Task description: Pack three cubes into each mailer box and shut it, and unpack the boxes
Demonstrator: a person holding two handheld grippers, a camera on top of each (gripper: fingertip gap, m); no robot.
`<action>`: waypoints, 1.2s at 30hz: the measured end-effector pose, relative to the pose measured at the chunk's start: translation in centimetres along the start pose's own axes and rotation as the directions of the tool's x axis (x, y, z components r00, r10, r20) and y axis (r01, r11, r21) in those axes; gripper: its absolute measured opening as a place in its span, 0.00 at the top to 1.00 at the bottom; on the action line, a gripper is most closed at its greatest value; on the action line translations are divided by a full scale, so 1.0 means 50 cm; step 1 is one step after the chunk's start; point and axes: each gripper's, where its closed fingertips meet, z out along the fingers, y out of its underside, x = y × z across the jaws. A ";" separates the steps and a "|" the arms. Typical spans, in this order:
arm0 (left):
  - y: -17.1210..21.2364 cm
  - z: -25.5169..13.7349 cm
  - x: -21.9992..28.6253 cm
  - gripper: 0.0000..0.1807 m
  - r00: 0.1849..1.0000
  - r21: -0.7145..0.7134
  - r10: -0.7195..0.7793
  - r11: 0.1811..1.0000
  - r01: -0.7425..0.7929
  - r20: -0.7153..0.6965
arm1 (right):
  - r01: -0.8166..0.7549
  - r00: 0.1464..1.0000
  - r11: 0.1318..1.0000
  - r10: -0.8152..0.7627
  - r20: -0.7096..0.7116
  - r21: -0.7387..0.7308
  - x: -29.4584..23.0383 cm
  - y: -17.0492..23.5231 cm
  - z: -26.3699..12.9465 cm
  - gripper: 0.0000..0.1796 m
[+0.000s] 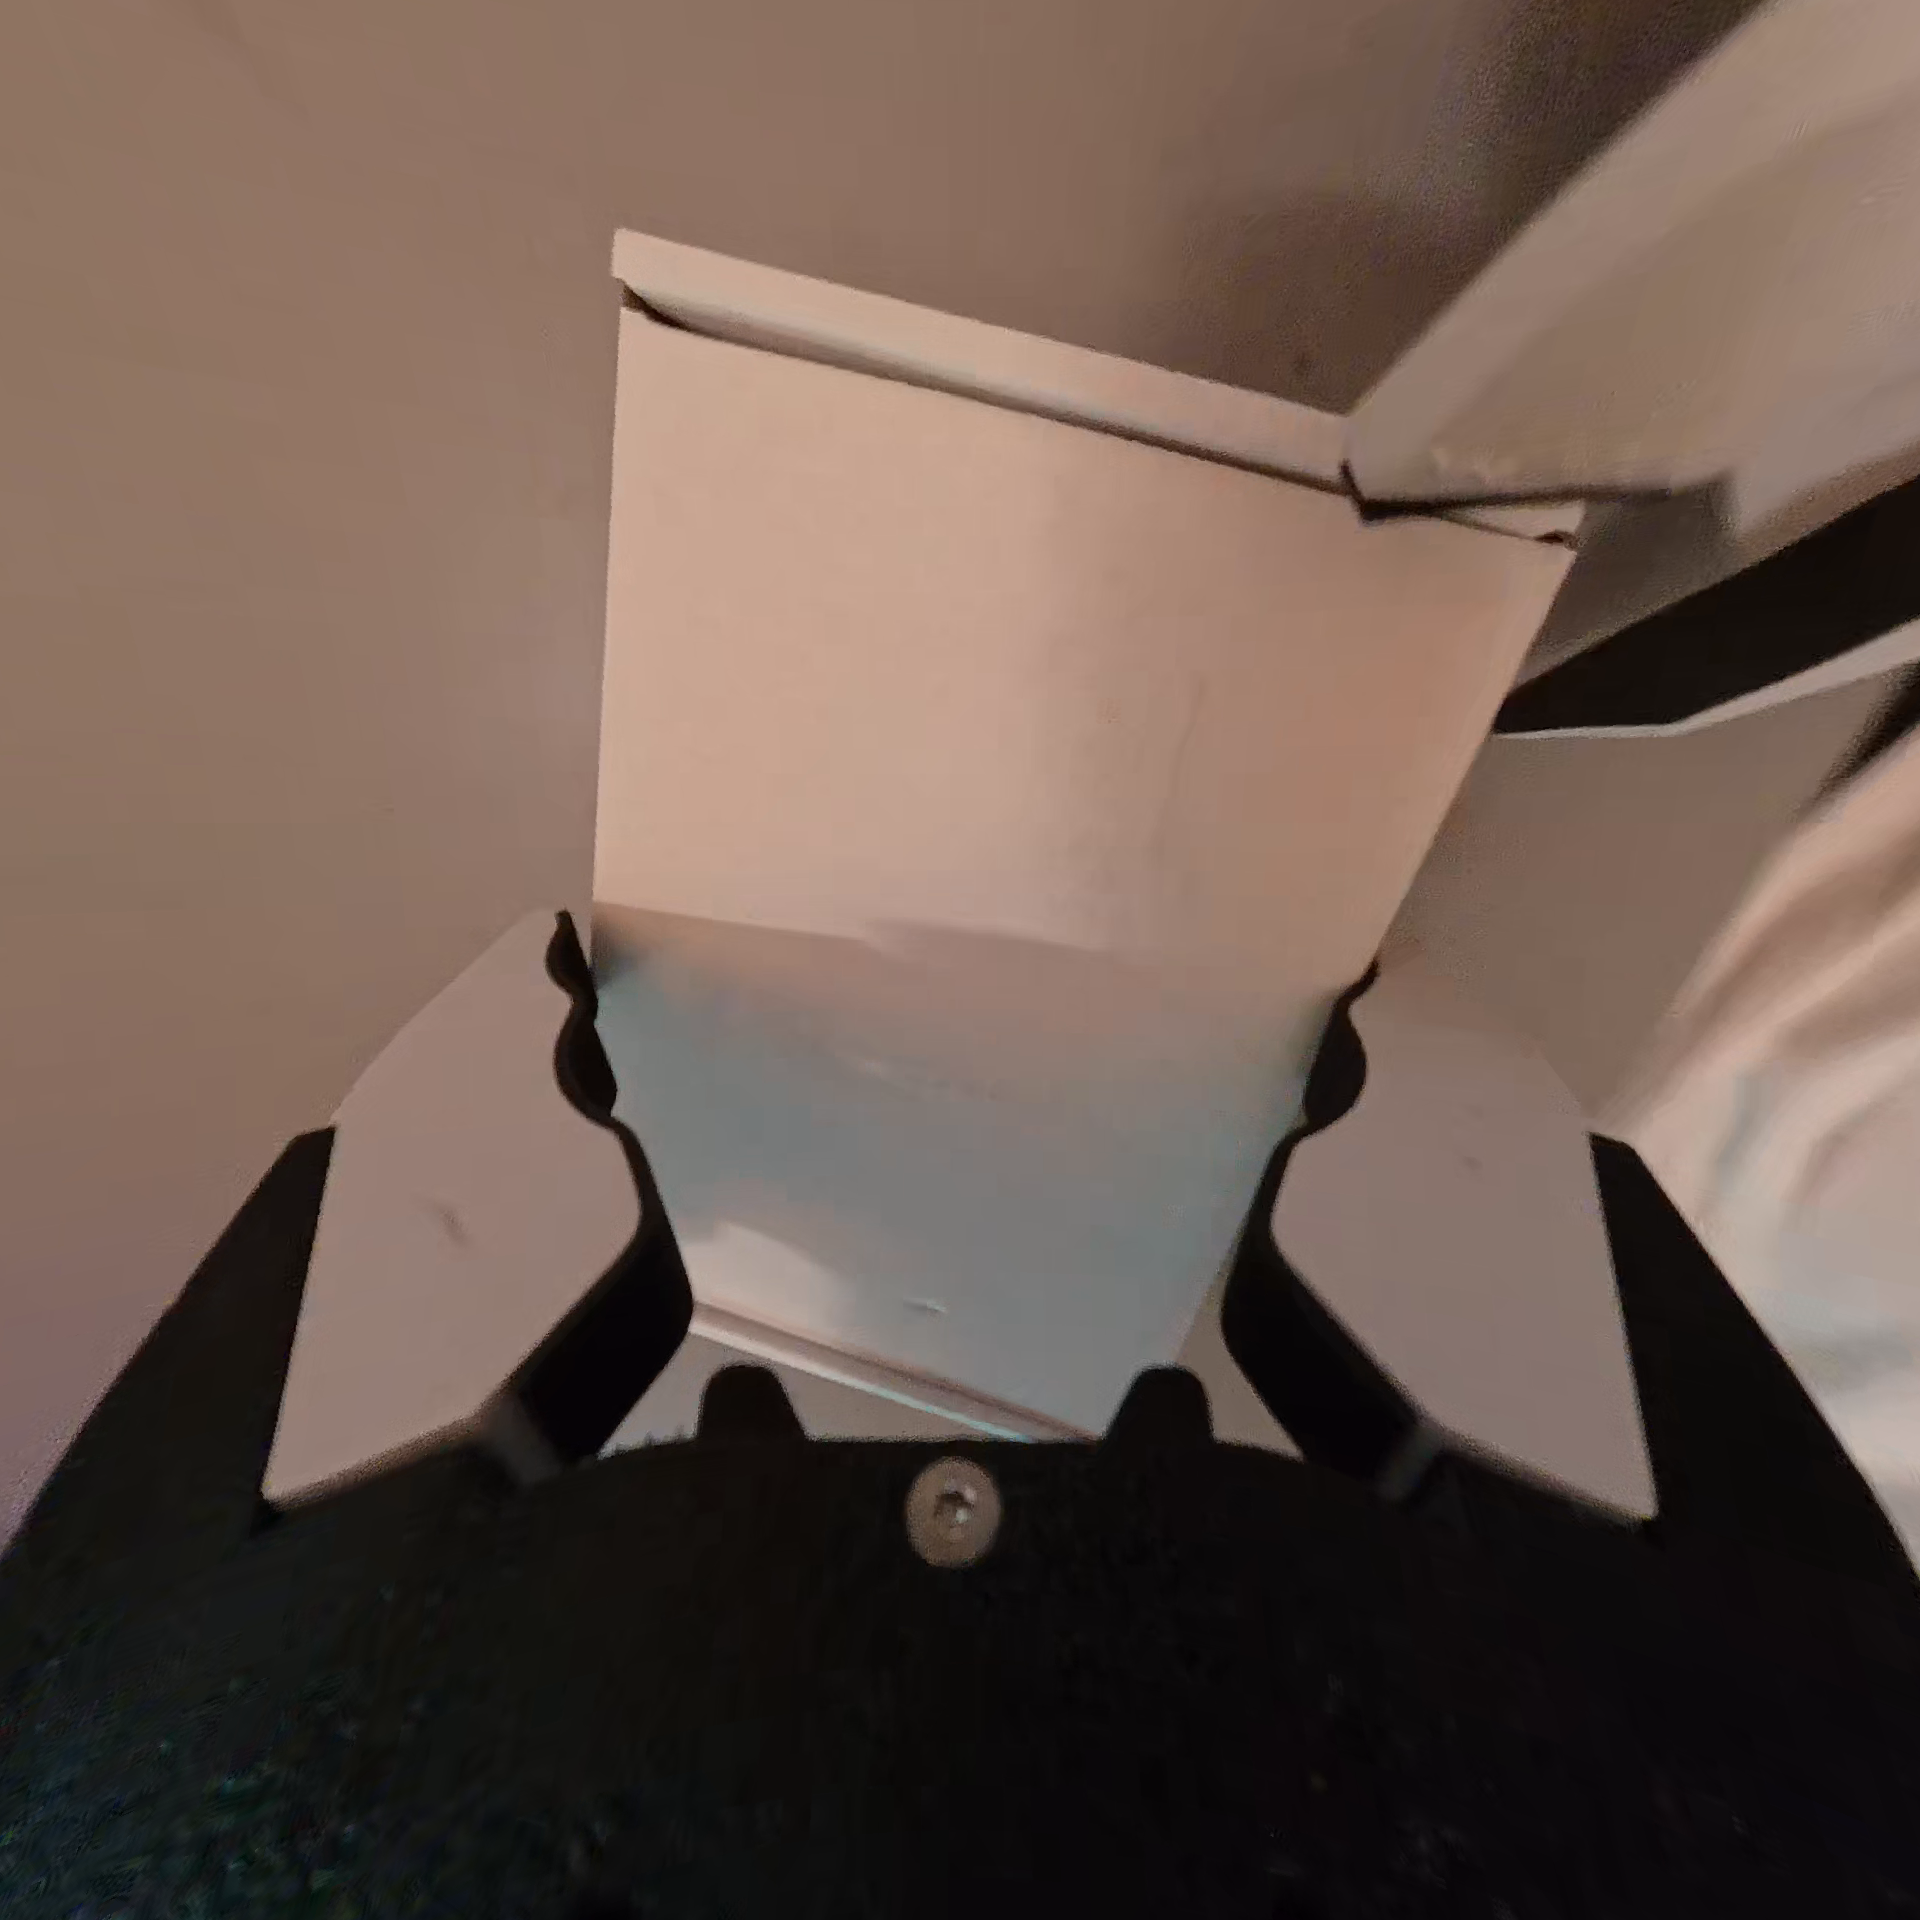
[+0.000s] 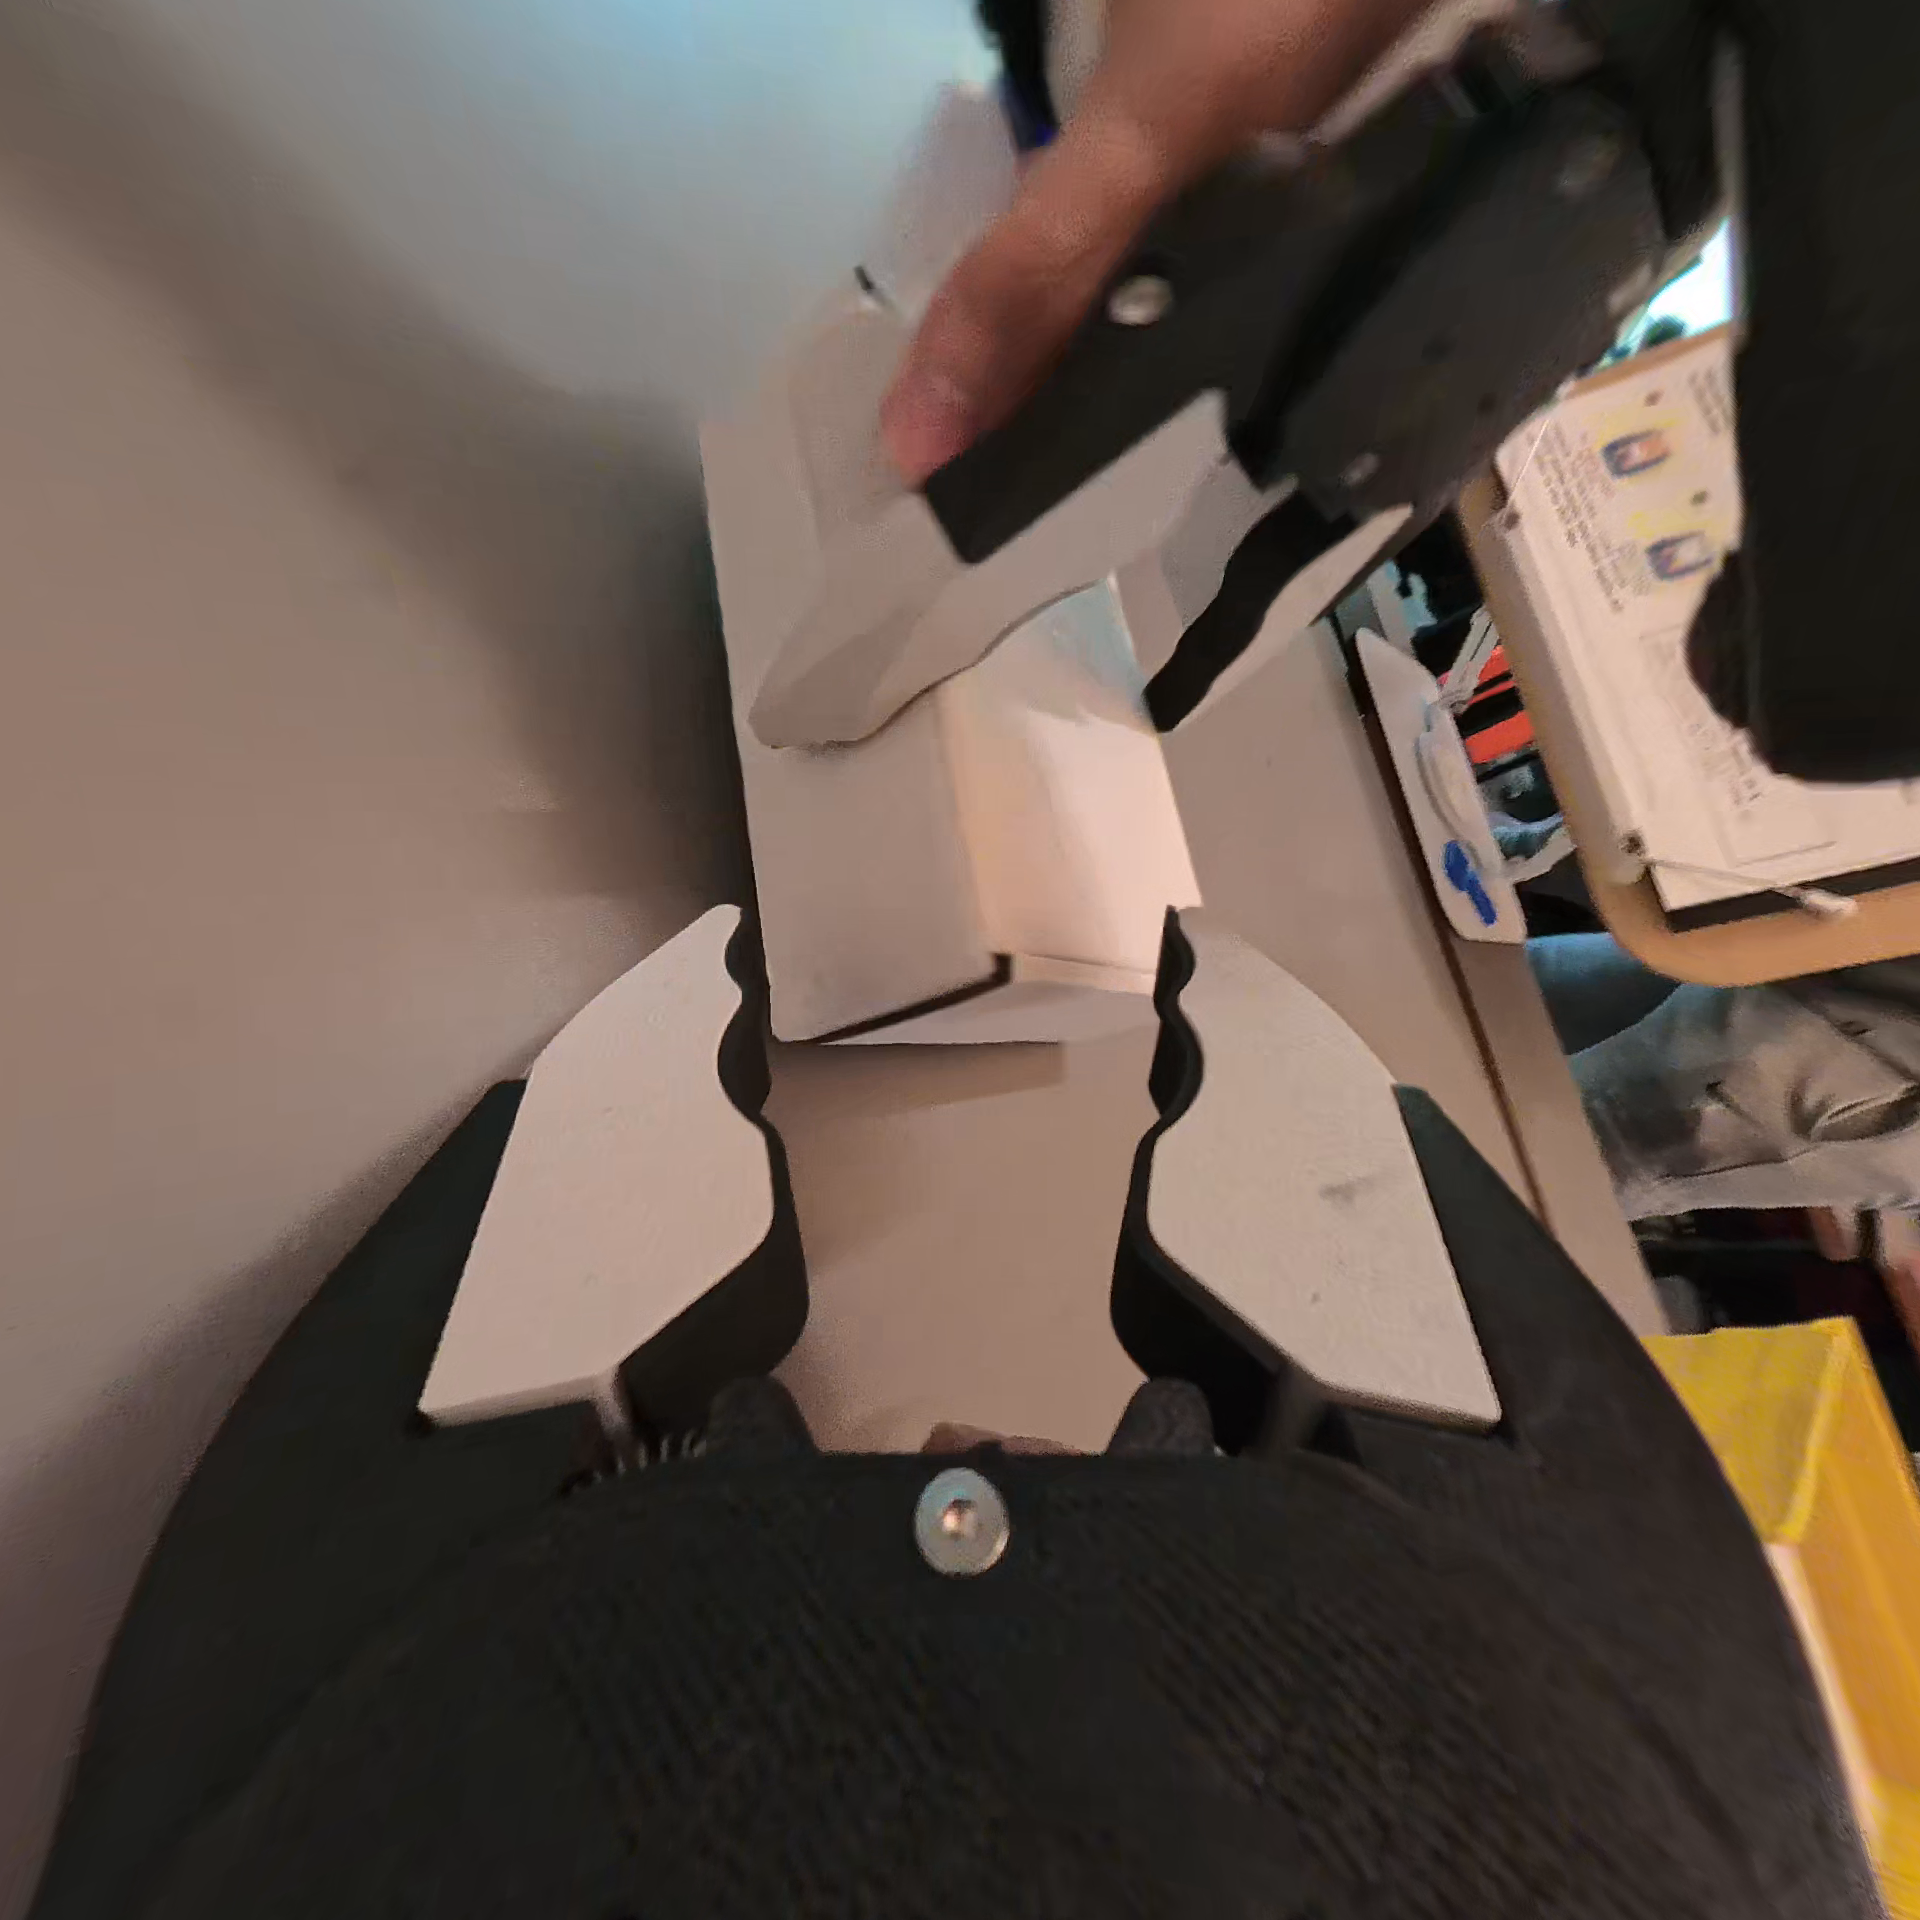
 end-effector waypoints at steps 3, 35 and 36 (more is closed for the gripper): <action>0.004 -0.030 0.043 0.28 0.944 -0.066 -0.120 0.992 0.105 -0.308 | 0.098 0.994 0.995 -0.099 -0.036 -0.026 0.015 -0.015 -0.001 0.57; 0.084 -0.099 -0.018 0.51 0.999 0.886 -0.033 0.464 -0.017 0.037 | -0.400 0.884 0.915 0.370 0.288 0.053 0.095 -0.013 0.060 0.59; 0.080 -0.090 -0.023 0.54 0.996 0.876 -0.047 0.480 -0.046 0.077 | -0.417 0.880 0.906 0.384 0.278 0.071 0.096 -0.014 0.061 0.59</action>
